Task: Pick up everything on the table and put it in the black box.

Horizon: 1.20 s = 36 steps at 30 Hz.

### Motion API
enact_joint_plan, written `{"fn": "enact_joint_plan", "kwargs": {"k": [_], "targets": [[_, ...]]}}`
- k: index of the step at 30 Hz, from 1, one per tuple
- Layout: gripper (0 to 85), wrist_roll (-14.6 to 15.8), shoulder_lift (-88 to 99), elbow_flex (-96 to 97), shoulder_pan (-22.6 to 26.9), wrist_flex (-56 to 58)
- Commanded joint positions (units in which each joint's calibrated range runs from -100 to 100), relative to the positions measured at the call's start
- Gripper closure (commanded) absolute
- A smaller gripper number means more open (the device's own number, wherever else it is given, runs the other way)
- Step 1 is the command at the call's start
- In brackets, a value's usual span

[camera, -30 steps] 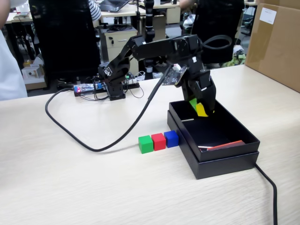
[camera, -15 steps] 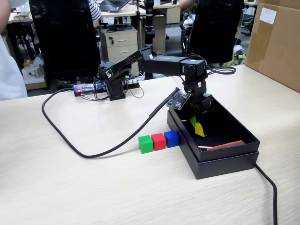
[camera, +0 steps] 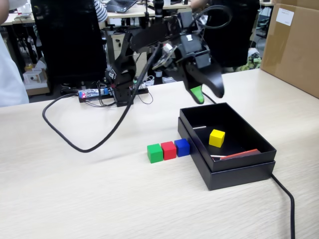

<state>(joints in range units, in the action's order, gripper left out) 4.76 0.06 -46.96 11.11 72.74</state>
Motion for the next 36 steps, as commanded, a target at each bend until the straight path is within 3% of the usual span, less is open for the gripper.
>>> {"fn": "enact_joint_plan", "kwargs": {"k": [1, 9, 18, 36], "targets": [[38.7, -1.71, 9.86, 4.81, -2.39, -0.13], [35.8, -2.25, 11.35, 21.13, -6.69, -0.13], [35.5, -2.93, -3.56, 17.23, -10.21, -0.22], [39.0, -2.74, -19.86, 10.43, -10.21, -0.22]]}}
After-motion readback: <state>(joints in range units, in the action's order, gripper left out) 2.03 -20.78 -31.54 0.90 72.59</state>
